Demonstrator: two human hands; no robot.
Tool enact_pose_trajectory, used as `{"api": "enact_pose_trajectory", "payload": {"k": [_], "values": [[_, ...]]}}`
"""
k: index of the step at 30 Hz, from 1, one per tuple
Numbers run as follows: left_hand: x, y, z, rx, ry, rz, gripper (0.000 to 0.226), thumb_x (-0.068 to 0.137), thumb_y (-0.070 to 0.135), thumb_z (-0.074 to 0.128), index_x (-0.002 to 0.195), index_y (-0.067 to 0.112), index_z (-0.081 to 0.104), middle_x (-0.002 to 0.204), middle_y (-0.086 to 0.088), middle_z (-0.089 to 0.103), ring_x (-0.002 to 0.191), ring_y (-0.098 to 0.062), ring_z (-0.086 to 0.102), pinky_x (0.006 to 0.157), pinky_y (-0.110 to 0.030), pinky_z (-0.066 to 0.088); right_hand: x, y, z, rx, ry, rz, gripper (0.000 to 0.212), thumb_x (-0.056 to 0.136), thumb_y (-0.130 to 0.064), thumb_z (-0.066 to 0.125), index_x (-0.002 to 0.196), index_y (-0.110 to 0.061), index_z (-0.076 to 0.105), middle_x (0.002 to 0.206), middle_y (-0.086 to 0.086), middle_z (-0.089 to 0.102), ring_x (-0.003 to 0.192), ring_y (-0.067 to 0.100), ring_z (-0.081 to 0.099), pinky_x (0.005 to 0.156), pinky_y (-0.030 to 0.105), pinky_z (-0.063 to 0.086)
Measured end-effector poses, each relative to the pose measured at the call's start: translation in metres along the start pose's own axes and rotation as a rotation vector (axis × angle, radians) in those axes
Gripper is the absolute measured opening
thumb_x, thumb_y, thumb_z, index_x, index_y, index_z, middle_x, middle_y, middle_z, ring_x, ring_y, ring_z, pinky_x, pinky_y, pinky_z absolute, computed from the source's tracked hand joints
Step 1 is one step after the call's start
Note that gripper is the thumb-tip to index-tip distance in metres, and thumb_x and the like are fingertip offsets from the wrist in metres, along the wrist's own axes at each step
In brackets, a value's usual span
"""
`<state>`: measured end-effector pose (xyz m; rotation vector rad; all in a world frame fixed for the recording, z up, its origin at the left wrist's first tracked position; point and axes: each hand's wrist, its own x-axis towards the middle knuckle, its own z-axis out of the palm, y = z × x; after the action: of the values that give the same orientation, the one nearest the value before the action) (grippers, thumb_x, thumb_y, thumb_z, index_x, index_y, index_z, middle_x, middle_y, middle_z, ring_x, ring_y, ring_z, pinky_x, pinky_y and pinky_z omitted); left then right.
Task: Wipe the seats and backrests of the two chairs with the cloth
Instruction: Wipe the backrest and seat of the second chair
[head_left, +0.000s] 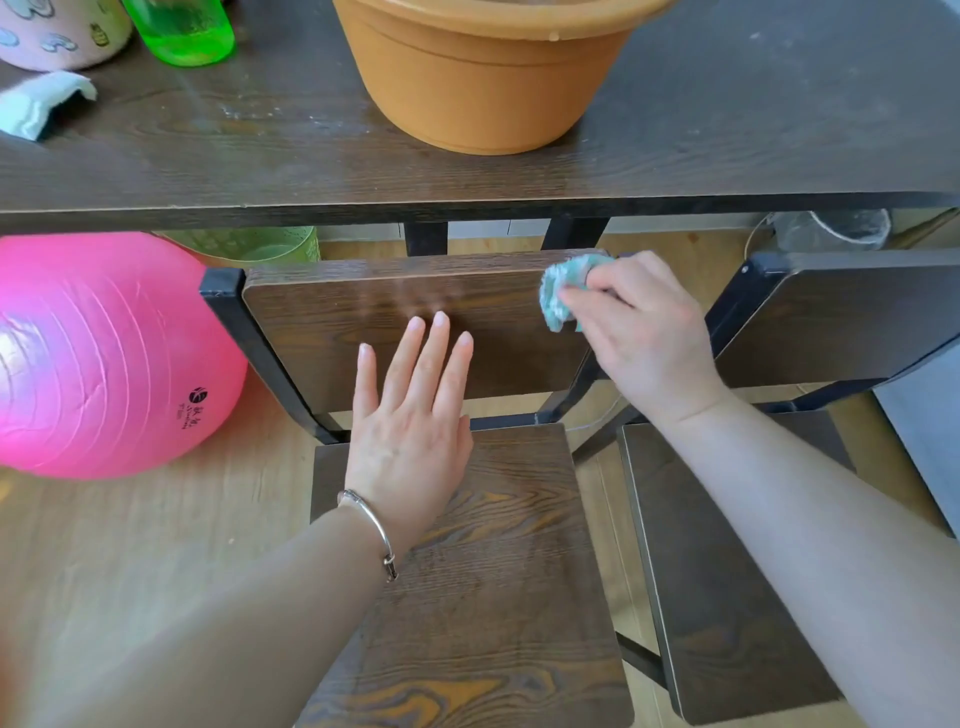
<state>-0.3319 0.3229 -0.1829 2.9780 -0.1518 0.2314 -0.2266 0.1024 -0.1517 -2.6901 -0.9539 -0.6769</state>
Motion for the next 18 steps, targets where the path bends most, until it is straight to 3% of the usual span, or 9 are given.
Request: {"api": "enact_pose_trajectory", "payload": {"k": [7, 9, 13, 18], "values": [[-0.018, -0.002, 0.009, -0.059, -0.070, -0.083, 0.075, 0.089, 0.028, 0.061, 0.152, 0.017, 0.021, 0.160, -0.006, 0.022, 0.149, -0.025, 0.014, 0.117, -0.057, 0.017, -0.012, -0.007, 0.011, -0.025, -0.010, 0.039, 0.021, 0.085, -0.011, 0.074, 0.106, -0.004, 0.072, 0.104, 0.013, 0.065, 0.099, 0.023, 0.052, 0.066, 0.033, 0.054], [-0.023, 0.000, 0.017, -0.076, -0.071, -0.086, 0.075, 0.089, 0.028, 0.060, 0.152, 0.017, 0.021, 0.160, -0.006, 0.022, 0.149, -0.024, 0.014, 0.118, -0.056, 0.015, -0.030, -0.012, 0.031, 0.023, -0.106, 0.069, 0.016, 0.087, -0.012, 0.071, 0.102, -0.006, 0.071, 0.099, 0.008, 0.062, 0.095, 0.020, 0.050, 0.063, 0.032, 0.050], [-0.032, 0.008, 0.035, -0.090, -0.073, -0.079, 0.073, 0.089, 0.027, 0.059, 0.151, 0.017, 0.022, 0.160, -0.006, 0.023, 0.149, -0.024, 0.014, 0.117, -0.056, 0.016, -0.075, -0.020, 0.077, 0.162, -0.289, 0.303, 0.014, 0.100, -0.030, 0.052, 0.093, -0.020, 0.060, 0.089, -0.010, 0.042, 0.081, 0.010, 0.047, 0.062, 0.031, 0.040], [-0.037, 0.018, 0.049, -0.111, -0.104, -0.099, 0.073, 0.089, 0.028, 0.061, 0.151, 0.016, 0.024, 0.159, -0.007, 0.024, 0.149, -0.024, 0.016, 0.117, -0.057, 0.020, -0.096, -0.016, 0.097, 0.222, -0.397, 0.351, 0.013, 0.102, -0.032, 0.049, 0.094, -0.024, 0.055, 0.087, -0.010, 0.038, 0.071, 0.011, 0.044, 0.055, 0.021, 0.032]]}}
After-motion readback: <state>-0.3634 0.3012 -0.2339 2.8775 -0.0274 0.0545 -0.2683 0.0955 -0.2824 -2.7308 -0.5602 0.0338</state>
